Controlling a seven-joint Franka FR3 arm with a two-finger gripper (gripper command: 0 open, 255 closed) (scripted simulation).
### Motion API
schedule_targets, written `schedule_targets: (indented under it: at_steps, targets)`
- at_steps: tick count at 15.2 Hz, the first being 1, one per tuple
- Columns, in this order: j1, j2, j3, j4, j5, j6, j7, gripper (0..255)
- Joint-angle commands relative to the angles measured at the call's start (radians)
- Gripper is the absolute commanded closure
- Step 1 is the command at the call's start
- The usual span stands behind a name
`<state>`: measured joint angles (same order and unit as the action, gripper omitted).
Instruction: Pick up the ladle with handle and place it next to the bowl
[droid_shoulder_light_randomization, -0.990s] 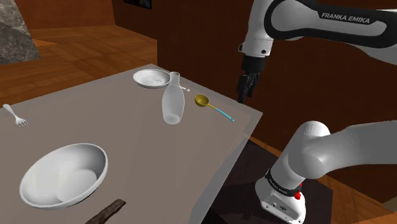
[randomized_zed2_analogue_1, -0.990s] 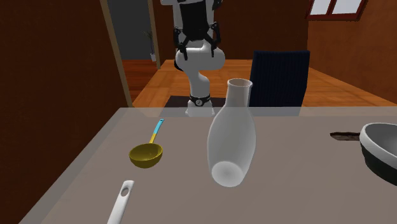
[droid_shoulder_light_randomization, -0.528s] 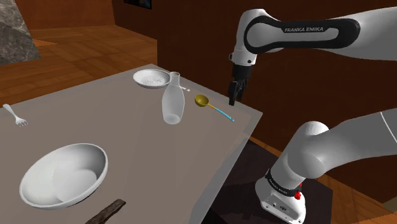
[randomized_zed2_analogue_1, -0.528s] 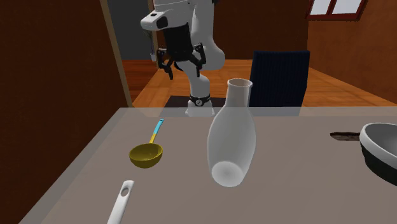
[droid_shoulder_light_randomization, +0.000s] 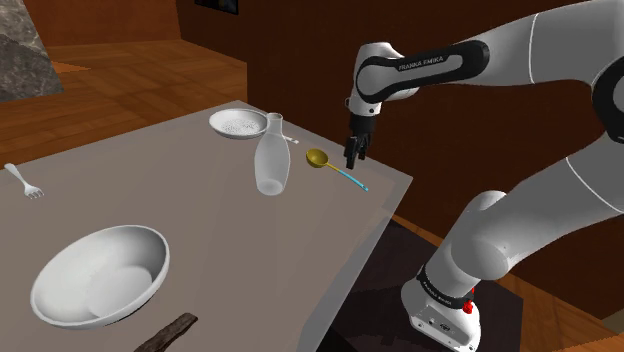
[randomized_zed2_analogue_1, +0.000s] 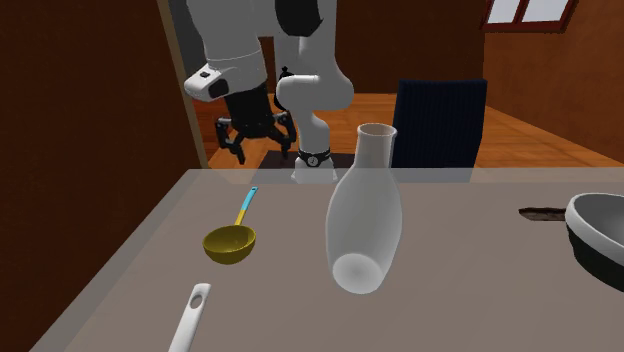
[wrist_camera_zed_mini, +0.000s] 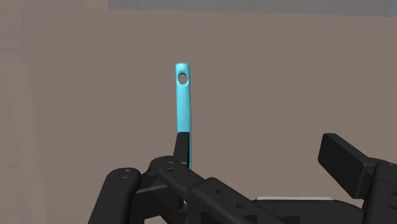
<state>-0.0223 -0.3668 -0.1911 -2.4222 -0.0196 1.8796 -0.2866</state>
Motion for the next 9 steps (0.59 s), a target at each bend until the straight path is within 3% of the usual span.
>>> schedule_targets:
  at_steps: [1,5,9]
  targets:
    - [-0.002,0.076,-0.018,0.020,-0.002,0.056,-0.033,0]
    - [-0.009,0.228,-0.050,0.083,0.008,0.145,-0.100,0]
    - [-0.010,0.254,-0.052,0.060,0.013,0.193,-0.108,0]
